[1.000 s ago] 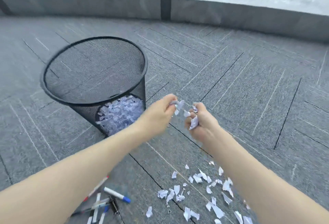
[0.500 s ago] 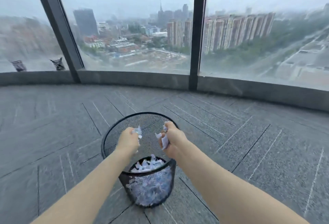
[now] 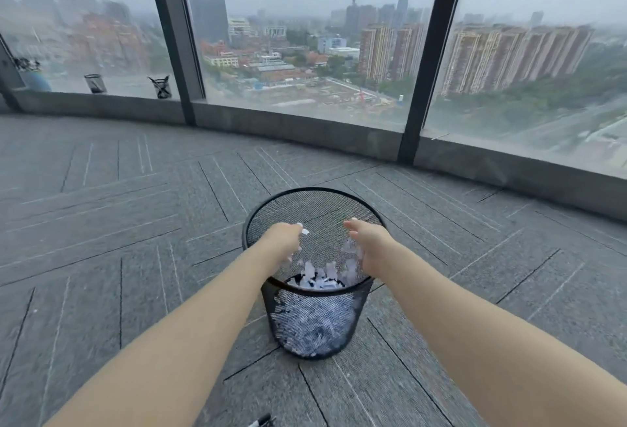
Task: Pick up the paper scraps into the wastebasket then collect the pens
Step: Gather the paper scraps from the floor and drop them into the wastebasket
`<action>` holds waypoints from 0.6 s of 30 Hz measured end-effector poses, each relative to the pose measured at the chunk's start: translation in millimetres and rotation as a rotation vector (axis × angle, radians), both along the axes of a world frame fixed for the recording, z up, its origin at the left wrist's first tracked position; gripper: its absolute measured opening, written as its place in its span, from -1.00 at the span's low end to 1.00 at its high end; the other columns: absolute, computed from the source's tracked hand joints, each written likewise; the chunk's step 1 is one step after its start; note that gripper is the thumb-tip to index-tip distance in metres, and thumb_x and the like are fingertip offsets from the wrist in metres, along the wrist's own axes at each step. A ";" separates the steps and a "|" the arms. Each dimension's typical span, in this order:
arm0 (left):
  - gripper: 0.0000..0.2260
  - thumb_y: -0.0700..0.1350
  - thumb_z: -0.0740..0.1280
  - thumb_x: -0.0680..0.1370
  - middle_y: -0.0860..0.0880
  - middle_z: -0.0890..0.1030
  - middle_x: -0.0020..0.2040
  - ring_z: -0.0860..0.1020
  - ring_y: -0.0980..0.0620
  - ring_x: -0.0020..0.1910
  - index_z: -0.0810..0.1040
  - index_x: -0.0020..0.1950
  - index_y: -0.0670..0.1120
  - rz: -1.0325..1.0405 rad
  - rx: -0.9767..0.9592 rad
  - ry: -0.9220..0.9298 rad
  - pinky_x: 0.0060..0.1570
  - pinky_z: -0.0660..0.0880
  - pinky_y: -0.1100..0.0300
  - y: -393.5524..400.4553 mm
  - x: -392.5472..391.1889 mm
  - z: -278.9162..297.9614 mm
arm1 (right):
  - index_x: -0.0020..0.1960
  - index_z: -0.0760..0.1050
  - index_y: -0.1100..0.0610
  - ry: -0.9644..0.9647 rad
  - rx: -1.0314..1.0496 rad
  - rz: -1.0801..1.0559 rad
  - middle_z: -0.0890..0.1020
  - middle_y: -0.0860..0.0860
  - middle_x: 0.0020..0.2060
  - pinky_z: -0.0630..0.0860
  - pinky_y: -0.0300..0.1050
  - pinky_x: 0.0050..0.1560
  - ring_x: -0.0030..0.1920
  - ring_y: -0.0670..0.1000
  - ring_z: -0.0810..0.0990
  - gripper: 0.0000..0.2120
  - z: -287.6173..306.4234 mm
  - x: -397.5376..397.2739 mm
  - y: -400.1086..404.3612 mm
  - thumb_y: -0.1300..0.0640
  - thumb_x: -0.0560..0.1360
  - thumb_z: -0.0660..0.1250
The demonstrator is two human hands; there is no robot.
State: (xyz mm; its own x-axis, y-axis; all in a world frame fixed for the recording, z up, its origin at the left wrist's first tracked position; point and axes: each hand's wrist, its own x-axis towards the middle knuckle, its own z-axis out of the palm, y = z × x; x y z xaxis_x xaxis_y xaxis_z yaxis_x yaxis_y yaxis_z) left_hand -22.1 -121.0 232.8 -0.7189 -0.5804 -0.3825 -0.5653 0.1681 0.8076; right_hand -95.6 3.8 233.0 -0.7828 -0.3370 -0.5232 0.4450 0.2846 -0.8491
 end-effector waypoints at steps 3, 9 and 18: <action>-0.74 -0.30 0.09 0.60 -0.09 0.49 -0.13 0.41 0.05 -0.31 0.46 0.24 -0.26 0.069 0.105 0.109 -0.42 0.40 0.30 -3.6 -8.3 -4.6 | 0.43 0.25 0.13 0.038 0.017 0.039 0.24 0.11 0.45 0.15 0.05 0.40 0.45 0.13 0.19 -0.59 1.0 2.4 4.2 0.23 0.59 0.07; -0.77 -0.38 0.16 0.56 -0.17 0.55 0.04 0.56 -0.03 -0.04 0.55 0.08 -0.20 0.111 0.193 0.209 -0.12 0.55 0.19 -0.1 -12.7 -24.2 | 0.21 0.47 0.19 0.023 -0.133 -0.097 0.57 0.06 0.04 0.30 0.05 0.36 0.11 0.01 0.49 -0.75 -4.5 5.7 11.3 0.25 0.57 0.15; -0.82 -0.14 0.27 0.56 -0.12 0.53 -0.23 0.40 0.04 -0.38 0.54 -0.20 -0.18 0.046 0.068 0.123 -0.36 0.37 0.22 -1.1 -15.9 -35.7 | -0.10 0.50 0.12 0.026 -0.220 -0.141 0.56 -0.02 -0.21 0.43 -0.04 0.14 -0.06 -0.04 0.52 -0.88 -9.6 8.0 12.7 0.24 0.55 0.20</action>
